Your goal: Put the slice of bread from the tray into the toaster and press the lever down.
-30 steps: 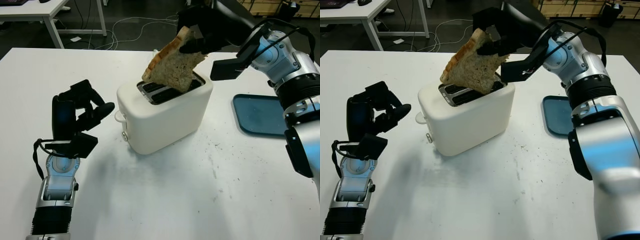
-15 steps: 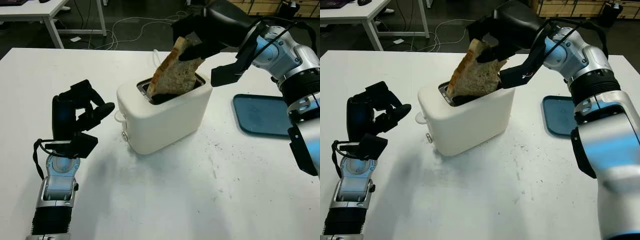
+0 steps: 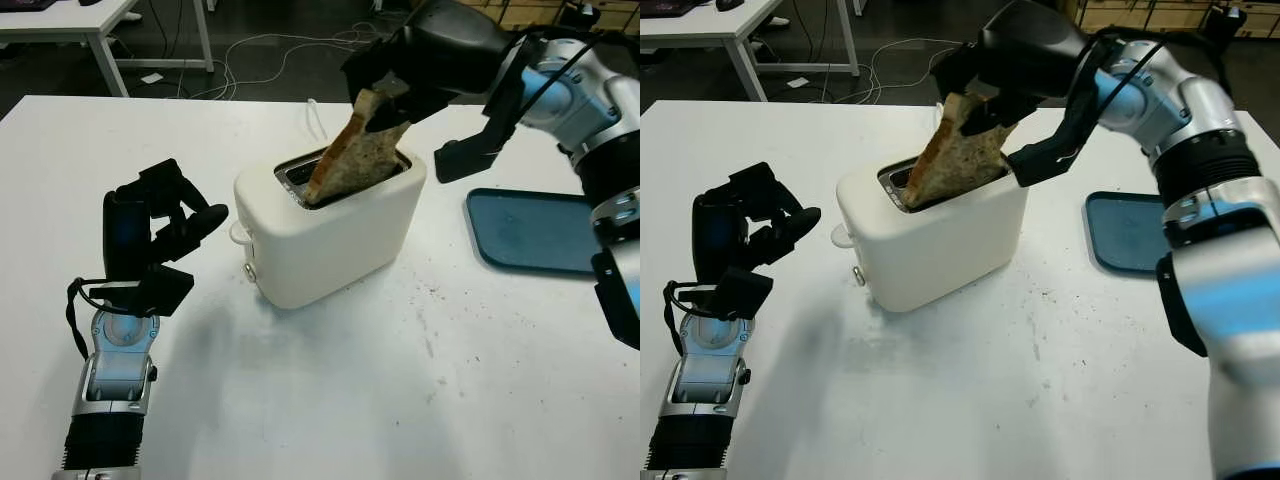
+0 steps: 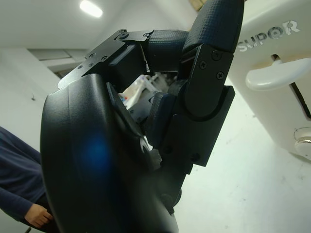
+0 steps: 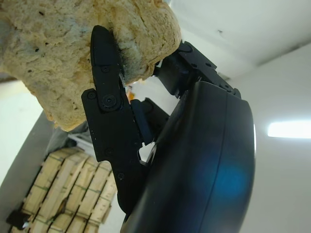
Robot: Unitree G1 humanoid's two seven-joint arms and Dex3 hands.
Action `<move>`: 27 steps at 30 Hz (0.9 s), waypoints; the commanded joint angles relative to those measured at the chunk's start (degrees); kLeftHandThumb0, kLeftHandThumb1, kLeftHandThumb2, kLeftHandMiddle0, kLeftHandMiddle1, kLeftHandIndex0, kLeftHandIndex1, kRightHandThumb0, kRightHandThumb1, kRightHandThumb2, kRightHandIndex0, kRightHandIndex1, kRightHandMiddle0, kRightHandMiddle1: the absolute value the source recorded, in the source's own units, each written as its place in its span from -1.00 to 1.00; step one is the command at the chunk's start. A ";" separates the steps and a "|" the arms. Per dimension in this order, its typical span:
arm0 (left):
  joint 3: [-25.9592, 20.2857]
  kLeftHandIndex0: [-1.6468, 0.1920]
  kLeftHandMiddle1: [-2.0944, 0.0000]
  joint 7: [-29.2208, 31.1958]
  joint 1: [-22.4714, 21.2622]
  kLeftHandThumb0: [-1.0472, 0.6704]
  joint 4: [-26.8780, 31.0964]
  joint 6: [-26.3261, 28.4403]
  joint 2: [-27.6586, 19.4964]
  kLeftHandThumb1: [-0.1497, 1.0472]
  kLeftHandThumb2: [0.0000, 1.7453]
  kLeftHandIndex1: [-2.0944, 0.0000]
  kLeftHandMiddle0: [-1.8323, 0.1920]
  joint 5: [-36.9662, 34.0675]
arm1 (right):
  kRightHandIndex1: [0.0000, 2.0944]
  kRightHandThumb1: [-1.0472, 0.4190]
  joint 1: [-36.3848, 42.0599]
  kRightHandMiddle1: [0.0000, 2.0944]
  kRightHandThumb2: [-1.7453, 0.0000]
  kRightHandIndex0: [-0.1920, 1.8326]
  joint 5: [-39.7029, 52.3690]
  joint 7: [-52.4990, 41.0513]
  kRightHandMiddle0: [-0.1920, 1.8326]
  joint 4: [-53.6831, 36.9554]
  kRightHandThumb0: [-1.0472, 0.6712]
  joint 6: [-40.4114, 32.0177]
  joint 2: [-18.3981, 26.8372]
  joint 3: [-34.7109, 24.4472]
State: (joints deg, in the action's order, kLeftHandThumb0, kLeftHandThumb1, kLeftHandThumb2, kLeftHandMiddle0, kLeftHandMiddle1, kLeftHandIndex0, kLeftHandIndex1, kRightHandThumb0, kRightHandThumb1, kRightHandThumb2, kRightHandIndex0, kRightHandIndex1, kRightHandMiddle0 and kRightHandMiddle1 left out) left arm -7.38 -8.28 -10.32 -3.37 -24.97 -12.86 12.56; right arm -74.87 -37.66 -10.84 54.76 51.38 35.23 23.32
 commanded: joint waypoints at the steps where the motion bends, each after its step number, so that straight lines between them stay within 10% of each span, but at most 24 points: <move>1: -0.13 -0.30 -0.66 -0.66 0.46 -0.78 0.23 -0.60 -0.05 0.79 -0.83 -0.58 -0.43 0.52 | 0.67 -0.83 -2.02 0.67 0.63 0.23 -1.11 -0.17 -0.02 -0.90 -0.33 0.15 0.96 0.41; 27: 0.01 -0.29 -0.67 0.01 0.59 -0.77 0.15 -1.25 -0.03 0.79 -0.84 -0.58 -0.42 -0.64 | 0.67 -0.83 -3.53 0.67 0.66 0.33 -10.16 3.71 0.06 -4.40 -0.33 5.94 0.05 7.21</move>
State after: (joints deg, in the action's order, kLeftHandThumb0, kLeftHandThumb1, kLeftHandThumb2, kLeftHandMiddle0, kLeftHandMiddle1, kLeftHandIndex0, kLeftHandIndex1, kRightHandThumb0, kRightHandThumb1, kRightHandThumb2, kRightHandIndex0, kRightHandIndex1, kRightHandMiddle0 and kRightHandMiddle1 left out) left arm -7.37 -8.40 -10.25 -3.28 -25.08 -12.86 12.42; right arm -77.73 -47.96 -6.53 51.17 56.53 35.63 30.26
